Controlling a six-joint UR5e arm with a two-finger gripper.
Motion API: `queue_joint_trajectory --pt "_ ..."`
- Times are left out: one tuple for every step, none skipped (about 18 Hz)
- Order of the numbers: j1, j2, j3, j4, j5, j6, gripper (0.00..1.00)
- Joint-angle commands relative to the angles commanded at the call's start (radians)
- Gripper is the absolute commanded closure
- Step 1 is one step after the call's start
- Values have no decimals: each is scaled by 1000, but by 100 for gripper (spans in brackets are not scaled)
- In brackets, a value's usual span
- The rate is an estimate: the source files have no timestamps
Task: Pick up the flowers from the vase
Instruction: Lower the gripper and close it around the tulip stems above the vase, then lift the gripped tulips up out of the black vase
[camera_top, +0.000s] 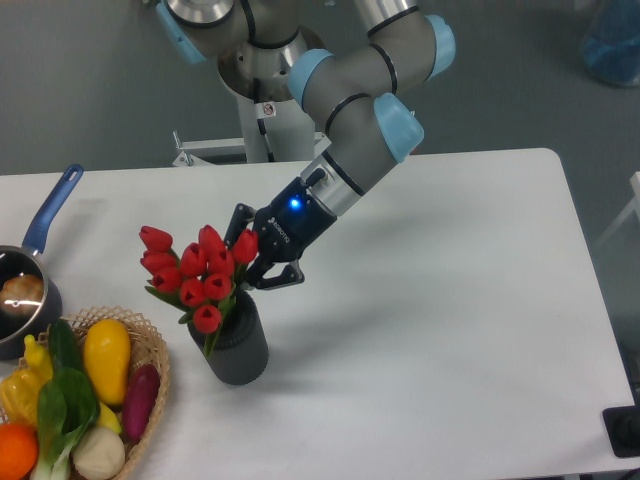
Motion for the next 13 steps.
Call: queue_joint_trajectory --pt "2 2 3 0 -21 -2 100" --pt "0 3 11 0 -37 -6 100" --pt "0 3 15 0 -46 -9 100" --pt "0 3 23 0 -54 -9 100" --pt "0 6 26 0 -66 -11 100" --pt "0 11 28 -2 -80 -11 100" --pt "2 17 29 -2 -89 -11 100" --pt "3 26 29 -2 -91 -15 100" --pt "9 38 29 -3 -91 -26 100" --pt "14 52 31 -3 -92 -55 100" --pt "14 70 32 -3 -92 -96 100" --pt "15 81 37 -3 -91 -133 100" --pt "15 90 44 -3 -91 -158 100"
